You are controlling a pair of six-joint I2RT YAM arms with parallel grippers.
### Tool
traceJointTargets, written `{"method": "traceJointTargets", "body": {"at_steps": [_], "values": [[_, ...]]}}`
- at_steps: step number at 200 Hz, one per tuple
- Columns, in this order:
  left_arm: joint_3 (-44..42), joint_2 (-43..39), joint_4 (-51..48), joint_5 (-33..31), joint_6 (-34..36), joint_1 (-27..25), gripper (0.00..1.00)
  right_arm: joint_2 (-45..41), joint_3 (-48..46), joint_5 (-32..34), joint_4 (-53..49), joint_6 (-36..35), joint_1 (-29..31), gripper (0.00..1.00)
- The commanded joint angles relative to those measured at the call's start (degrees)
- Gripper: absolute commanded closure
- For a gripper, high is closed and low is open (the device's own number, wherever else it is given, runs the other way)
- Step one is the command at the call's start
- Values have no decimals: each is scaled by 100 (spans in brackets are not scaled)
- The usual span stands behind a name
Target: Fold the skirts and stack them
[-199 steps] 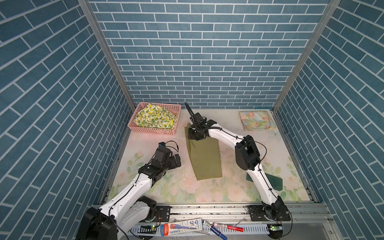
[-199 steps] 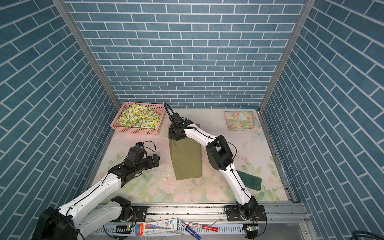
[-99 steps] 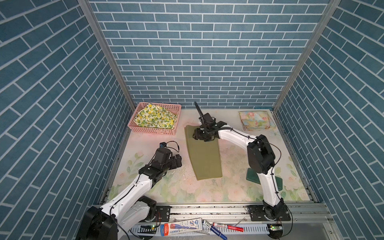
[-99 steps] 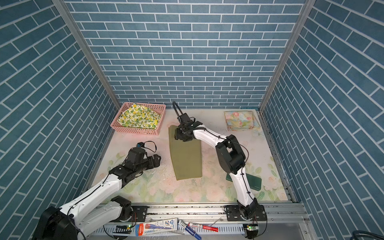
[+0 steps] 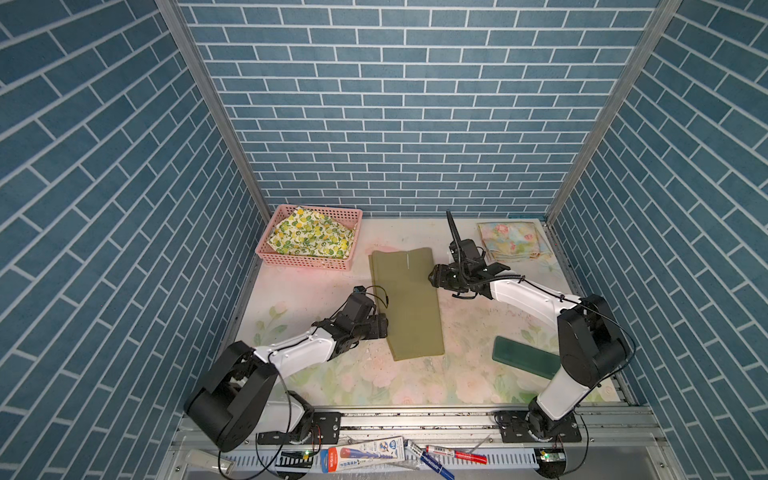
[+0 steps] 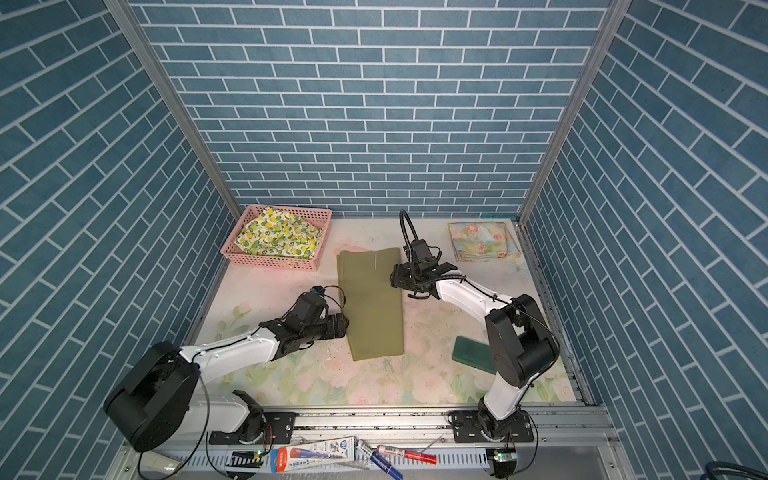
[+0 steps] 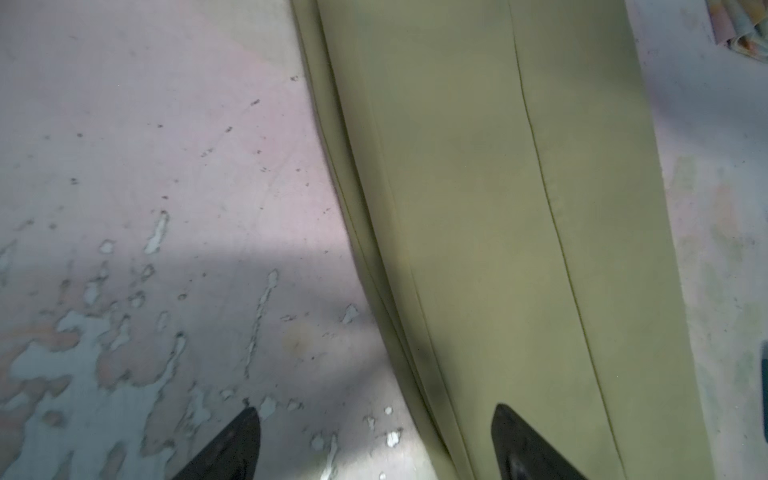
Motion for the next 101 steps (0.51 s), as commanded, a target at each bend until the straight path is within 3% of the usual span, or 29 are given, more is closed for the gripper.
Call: {"method": "traceJointTargets", "body": {"at_steps": [1, 24, 39, 45, 55, 101], "values": [[92, 267, 291, -76, -451, -72, 19, -573, -409, 188, 238, 61, -113, 36], [-16, 633, 721, 7, -935, -181, 29, -1017, -766, 218, 344, 61, -166, 36], [-30, 961, 1052, 126, -1287, -266, 42, -1295, -1005, 294, 389, 61, -206, 36], [-50, 1095, 1213, 163, -1451, -318, 56, -1398, -1083, 295, 410, 61, -236, 36], [-78, 1289, 1444, 182, -1758, -411, 99, -1532, -1200, 270, 402, 70, -291, 36], [-303, 1832, 2482, -270, -3545, -1243, 100, -1921, -1293, -113, 110, 26, -756, 36]]}}
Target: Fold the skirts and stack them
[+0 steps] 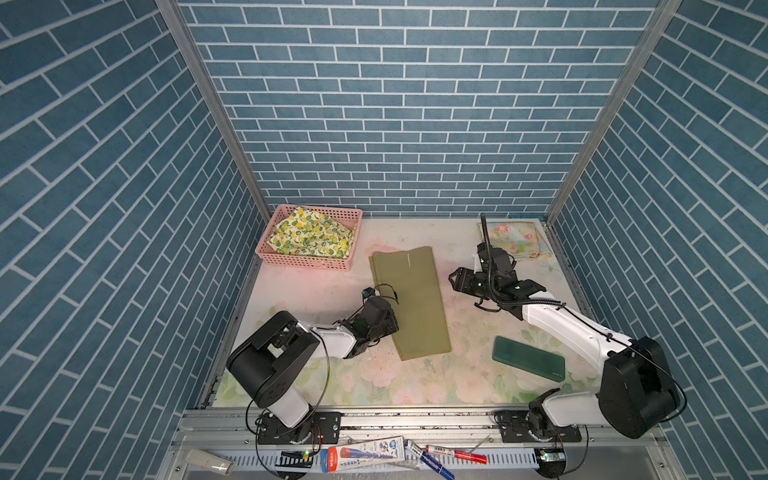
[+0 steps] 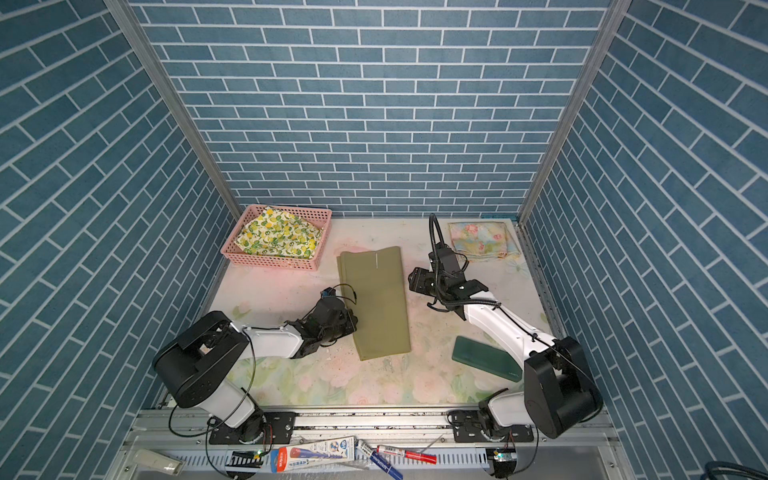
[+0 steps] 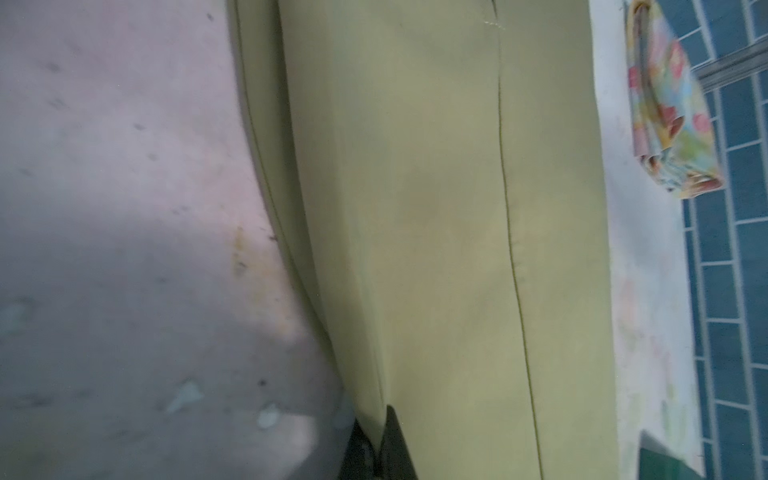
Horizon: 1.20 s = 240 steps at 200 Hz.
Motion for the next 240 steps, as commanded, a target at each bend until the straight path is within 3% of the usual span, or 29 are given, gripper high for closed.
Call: {"method": "traceJointTargets", "body": {"at_steps": [1, 38, 64, 96, 127, 170, 240], "values": [[-275, 397, 168, -211, -1283, -508, 100, -289, -191, -188, -116, 22, -236, 36], [-51, 1197, 1515, -1126, -2650, -1432, 100, -659, -319, -340, -325, -3, -558, 36], [257, 1918, 2584, -1700, -2936, -1851, 100, -864, -423, -348, -572, -78, -702, 35], [-97, 1977, 3169, -2246, -2991, -1759, 100, -1092, -659, -274, -659, -62, -746, 35], [-77, 2096, 3614, -2284, -2990, -1562, 100, -1082, -766, -259, -626, 17, -756, 35], [638, 2656, 4016, -2198, -3120, -1514, 100, -1192, -936, -214, -651, 338, -834, 34], [2058, 3058, 3341, -2129, -2939, -1439, 100, -1389, -1097, -723, -623, 580, -1628, 33]]}}
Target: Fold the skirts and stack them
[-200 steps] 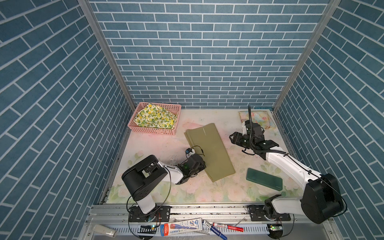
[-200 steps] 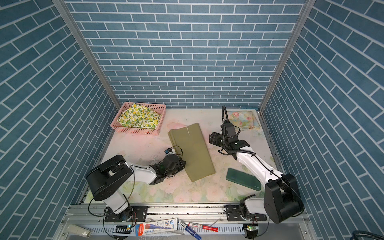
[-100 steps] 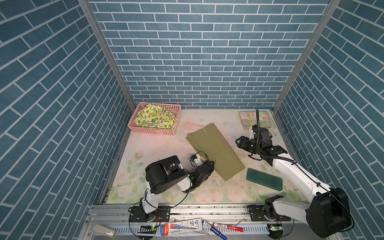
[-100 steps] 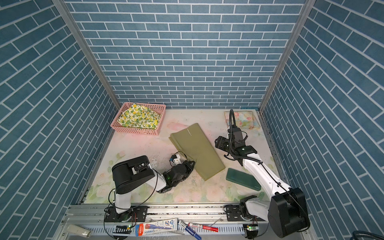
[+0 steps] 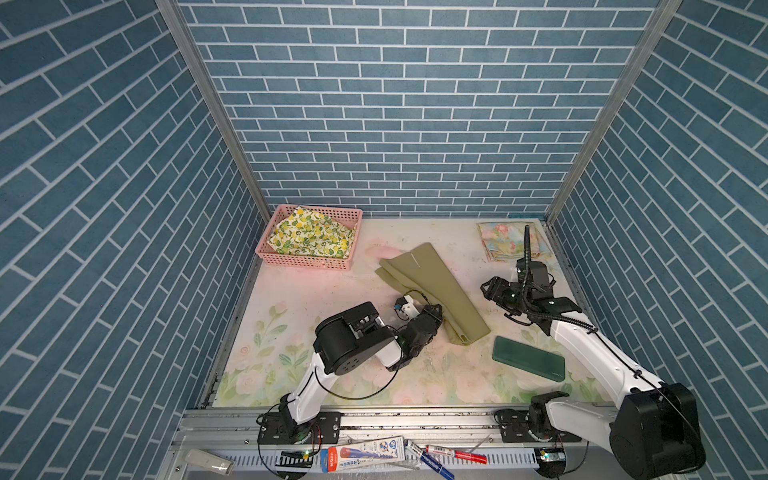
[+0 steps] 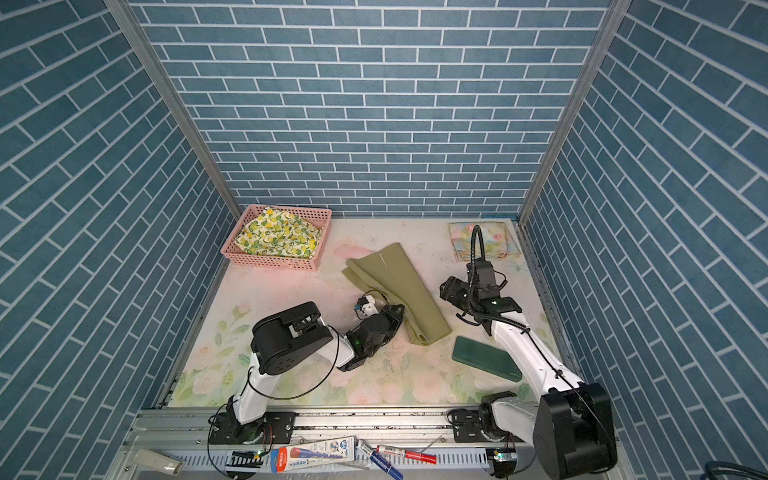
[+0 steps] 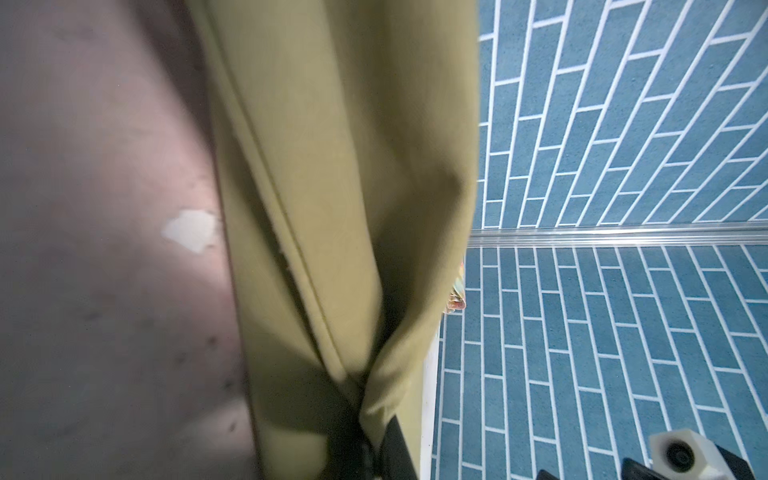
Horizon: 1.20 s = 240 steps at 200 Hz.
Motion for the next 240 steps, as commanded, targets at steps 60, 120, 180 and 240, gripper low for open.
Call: {"method": "traceJointTargets", "body": {"at_steps": [60, 120, 180, 240], "values": [[405, 214, -349, -35, 131, 416, 100, 13, -127, -285, 19, 276, -310, 33], [683, 329, -319, 168, 166, 467, 100, 85, 17, -154, -91, 135, -341, 33], [340, 215, -478, 516, -19, 198, 100, 320, 399, -472, -272, -185, -730, 33], [193, -842, -2568, 941, 962, 200, 61, 525, 70, -750, -89, -71, -728, 33]]}}
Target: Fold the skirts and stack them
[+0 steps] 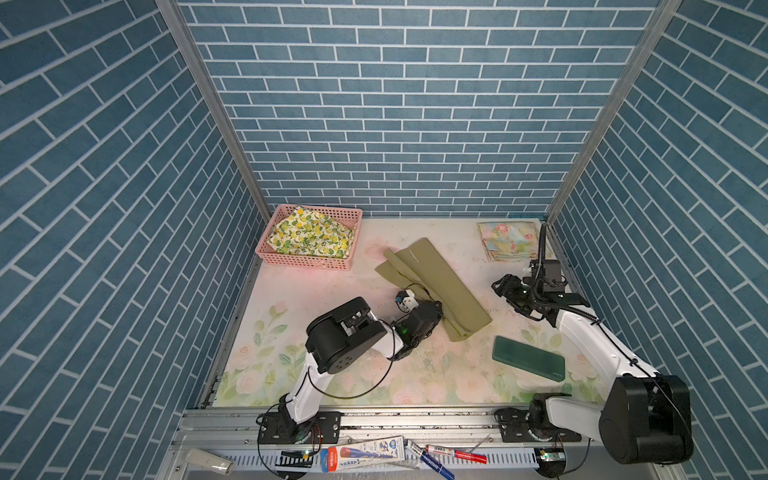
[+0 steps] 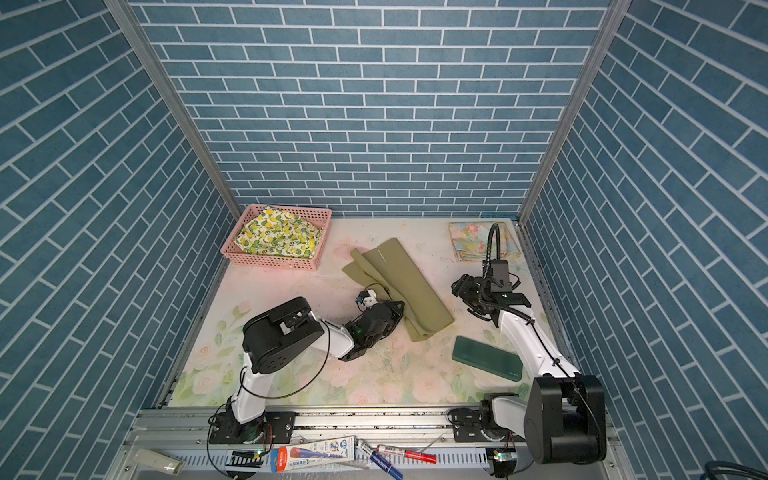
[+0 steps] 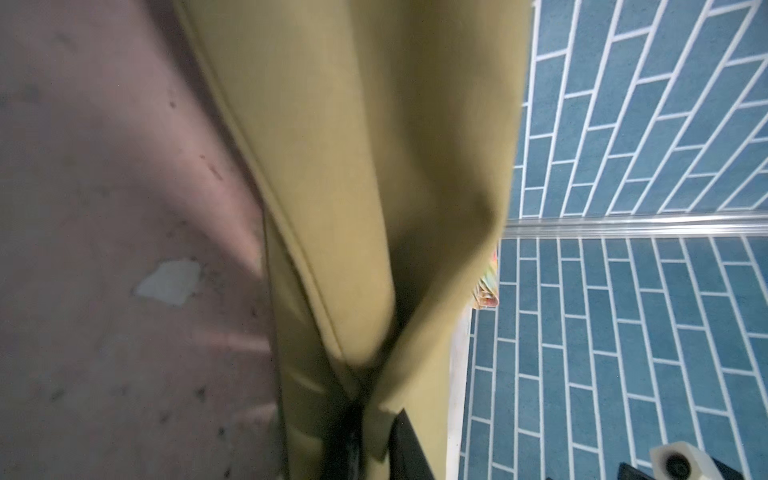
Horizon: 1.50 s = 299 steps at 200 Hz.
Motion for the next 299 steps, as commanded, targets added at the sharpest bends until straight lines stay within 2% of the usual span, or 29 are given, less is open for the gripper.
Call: {"method": "traceJointTargets", "body": {"at_steps": [1, 15, 39, 86, 113, 166, 218, 257, 299], "values": [[51, -268, -1084, 349, 613, -15, 60, 133, -84, -215, 88, 1, 2, 33], [32, -353, -1346, 472, 827, -11, 49, 239, -126, -297, 135, 19, 12, 33], [47, -560, -1950, 598, 1240, 39, 40, 395, -192, -308, 198, 47, 32, 33], [326, -1263, -3577, 183, 2507, 123, 40, 602, -272, -278, 155, 197, 113, 36], [684, -1277, -4285, 177, 3104, 124, 41, 808, -263, -174, 80, 222, 217, 37], [1007, -1027, -4599, 431, 3565, 322, 42, 1066, -262, 176, -22, 310, 625, 41], [894, -1070, -4499, 558, 3722, 553, 42, 860, -215, 734, -399, 311, 879, 41], [834, -1070, -4361, 698, 3806, 611, 41, 671, -271, 898, -600, 315, 1052, 41], [701, -1129, -4134, 841, 3779, 649, 41, 844, -328, 810, -449, 364, 1157, 41]]}}
